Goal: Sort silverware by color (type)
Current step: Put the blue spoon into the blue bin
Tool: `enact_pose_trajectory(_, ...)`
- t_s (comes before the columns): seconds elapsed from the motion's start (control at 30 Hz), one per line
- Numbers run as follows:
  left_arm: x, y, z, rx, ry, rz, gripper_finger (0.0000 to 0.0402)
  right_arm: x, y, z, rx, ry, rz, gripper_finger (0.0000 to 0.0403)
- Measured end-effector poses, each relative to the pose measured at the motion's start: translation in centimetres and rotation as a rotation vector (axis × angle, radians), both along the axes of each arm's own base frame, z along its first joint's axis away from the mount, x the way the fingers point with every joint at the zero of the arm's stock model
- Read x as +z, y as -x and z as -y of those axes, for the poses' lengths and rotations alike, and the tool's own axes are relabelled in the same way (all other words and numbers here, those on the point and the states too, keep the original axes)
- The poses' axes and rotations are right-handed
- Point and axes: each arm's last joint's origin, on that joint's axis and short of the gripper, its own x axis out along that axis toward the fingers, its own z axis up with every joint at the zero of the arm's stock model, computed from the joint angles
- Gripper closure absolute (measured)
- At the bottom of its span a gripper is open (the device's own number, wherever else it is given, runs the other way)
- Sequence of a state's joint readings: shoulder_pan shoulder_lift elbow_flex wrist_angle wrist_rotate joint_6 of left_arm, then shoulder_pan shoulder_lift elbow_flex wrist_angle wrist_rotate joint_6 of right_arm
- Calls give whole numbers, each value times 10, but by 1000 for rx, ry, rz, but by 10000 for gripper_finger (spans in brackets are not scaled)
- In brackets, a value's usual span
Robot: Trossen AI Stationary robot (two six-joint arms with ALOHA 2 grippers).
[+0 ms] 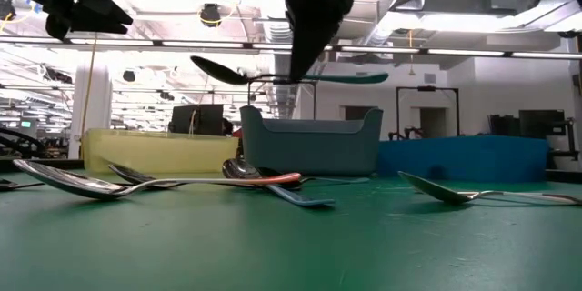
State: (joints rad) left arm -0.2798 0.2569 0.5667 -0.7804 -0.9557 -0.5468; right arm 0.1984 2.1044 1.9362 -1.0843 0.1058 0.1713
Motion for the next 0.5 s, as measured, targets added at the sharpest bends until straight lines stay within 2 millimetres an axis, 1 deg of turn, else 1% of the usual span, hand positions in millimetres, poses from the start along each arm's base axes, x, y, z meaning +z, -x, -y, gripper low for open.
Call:
enact_pose_trajectory(0.17,1,1,-2,71,-20,21,258,3,3,32,49,45,-40,395)
enact_pose_trajectory(0.3,1,2,-3,126,-27,47,258,5,9,65,73,71,-43,395)
enact_pose_trajectory(0.37,2,3,-3,147,-30,55,258,10,17,84,56,76,-30,394)
enact_pose_trajectory(0.43,2,3,-3,163,-27,68,258,11,25,105,27,78,-20,394)
enact_pose_trajectory(0.5,2,3,-4,181,-31,75,258,14,39,125,-18,82,-1,394)
